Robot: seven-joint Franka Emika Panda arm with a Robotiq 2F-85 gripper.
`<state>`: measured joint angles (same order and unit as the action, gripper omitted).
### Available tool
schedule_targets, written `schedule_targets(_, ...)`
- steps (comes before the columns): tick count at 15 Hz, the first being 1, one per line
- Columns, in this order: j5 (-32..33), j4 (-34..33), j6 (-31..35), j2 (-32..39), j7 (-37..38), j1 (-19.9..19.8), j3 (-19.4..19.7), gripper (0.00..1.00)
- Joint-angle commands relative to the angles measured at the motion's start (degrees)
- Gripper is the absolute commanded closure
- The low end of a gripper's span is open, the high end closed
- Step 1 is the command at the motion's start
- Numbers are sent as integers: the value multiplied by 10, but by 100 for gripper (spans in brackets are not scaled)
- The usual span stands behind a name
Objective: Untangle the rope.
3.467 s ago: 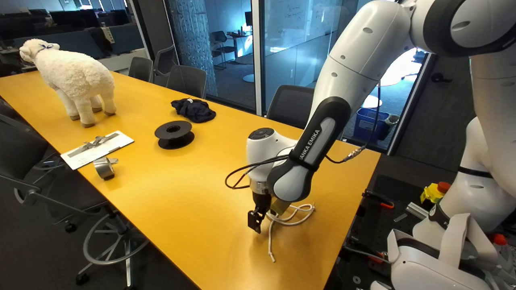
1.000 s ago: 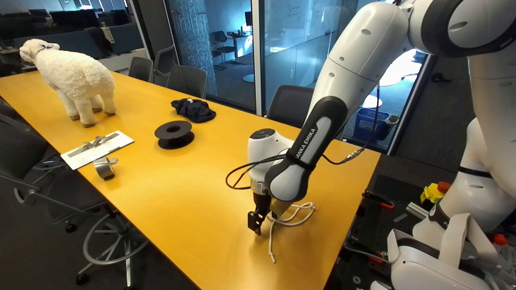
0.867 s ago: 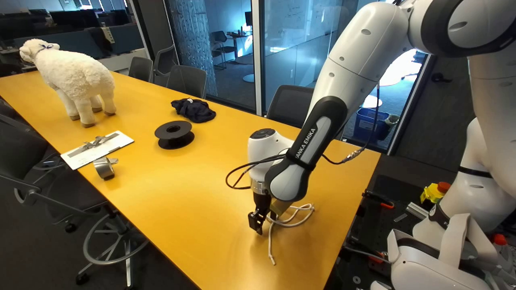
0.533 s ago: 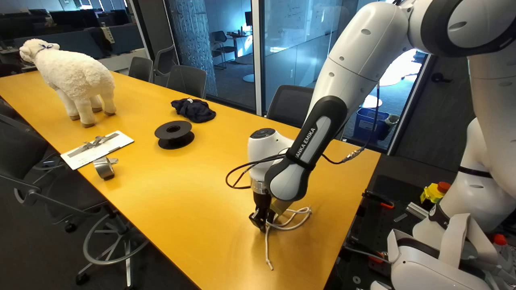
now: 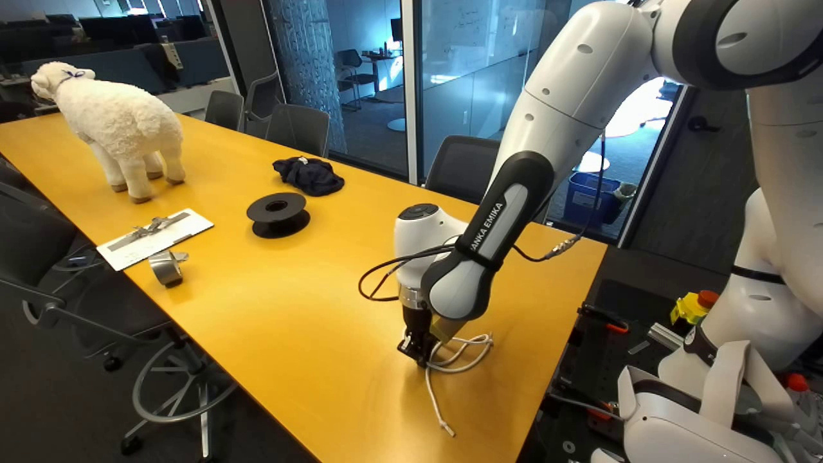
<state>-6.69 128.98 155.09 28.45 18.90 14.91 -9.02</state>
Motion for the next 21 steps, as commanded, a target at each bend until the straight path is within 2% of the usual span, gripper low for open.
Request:
schedule_targets(1, -4, 9, -18, -39, -6, 0, 4, 98)
schedule_targets(4, 6, 26, -26, -86, 7, 3, 20, 98)
schedule_targets(8, 54, 71, -46, -177, 40, 1, 65, 98)
schedule_targets(10, 92, 103, -54, -228, 68, -8, 90, 98)
schedule_targets(12, 168, 138, -62, -279, 129, -22, 119, 98)
schedule_targets(14, 222, 170, -79, -324, 162, -59, 128, 98)
schedule_targets(17, 218, 216, -79, -372, 84, -119, 127, 98)
schedule_targets(19, 183, 244, -51, -388, -5, -148, 137, 98)
schedule_targets(20, 162, 255, -38, -392, -48, -158, 144, 98)
schedule_targets(21, 133, 268, -17, -393, -93, -133, 183, 98)
